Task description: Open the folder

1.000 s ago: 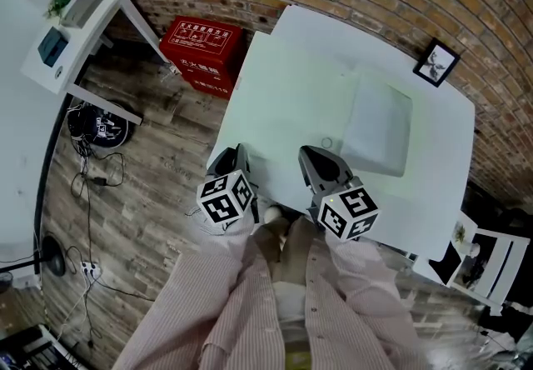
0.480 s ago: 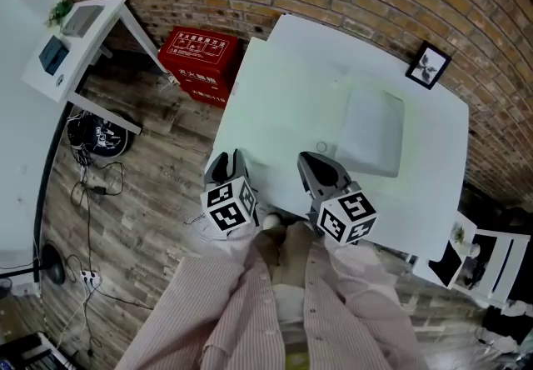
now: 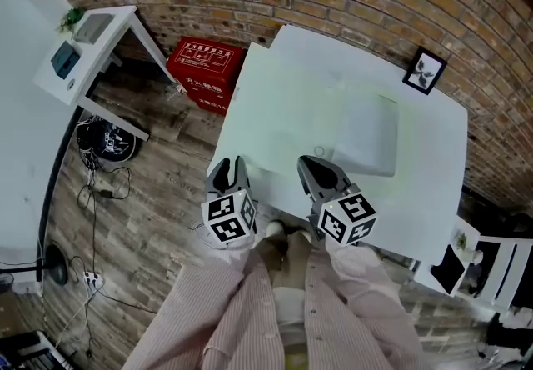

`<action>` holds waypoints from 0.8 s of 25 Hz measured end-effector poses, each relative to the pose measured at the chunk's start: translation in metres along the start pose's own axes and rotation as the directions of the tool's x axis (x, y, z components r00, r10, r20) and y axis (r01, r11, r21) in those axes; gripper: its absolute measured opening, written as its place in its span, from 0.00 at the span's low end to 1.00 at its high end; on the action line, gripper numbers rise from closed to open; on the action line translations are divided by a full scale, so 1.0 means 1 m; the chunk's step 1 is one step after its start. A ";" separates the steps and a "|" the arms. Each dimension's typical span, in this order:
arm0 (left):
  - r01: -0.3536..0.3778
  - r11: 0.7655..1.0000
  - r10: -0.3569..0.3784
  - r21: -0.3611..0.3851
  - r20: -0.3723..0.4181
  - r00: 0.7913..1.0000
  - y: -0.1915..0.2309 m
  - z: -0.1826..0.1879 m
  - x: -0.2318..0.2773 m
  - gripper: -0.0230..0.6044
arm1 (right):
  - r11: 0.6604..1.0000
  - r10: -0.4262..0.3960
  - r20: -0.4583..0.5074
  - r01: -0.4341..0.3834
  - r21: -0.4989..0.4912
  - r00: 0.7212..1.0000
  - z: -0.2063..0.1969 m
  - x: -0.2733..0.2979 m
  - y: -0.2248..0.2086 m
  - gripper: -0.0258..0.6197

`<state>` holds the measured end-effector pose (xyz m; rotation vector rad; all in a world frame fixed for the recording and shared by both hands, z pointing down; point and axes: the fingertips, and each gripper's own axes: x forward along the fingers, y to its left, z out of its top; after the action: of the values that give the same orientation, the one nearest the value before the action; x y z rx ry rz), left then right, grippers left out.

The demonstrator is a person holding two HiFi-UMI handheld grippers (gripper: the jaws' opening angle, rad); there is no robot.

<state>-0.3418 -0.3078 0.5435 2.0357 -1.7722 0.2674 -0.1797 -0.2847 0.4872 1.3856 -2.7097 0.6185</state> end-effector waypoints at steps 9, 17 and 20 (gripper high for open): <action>0.050 0.991 -0.061 0.127 0.083 0.995 -0.029 0.023 -0.035 0.14 | 1.000 0.027 0.017 -0.027 0.002 0.999 0.009 -0.015 0.007 0.05; 0.104 0.968 -0.135 0.227 0.129 0.982 -0.057 0.032 -0.058 0.02 | 1.000 0.014 0.044 -0.014 -0.004 0.999 0.019 -0.032 -0.001 0.05; 0.120 0.965 -0.157 0.234 0.143 0.977 -0.066 0.036 -0.064 0.02 | 1.000 -0.005 0.060 0.005 -0.002 0.998 0.024 -0.042 -0.006 0.05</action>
<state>-0.2929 -0.2602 0.4731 2.3913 -1.7479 0.2786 -0.1463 -0.2647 0.4582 1.4332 -2.7505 0.5831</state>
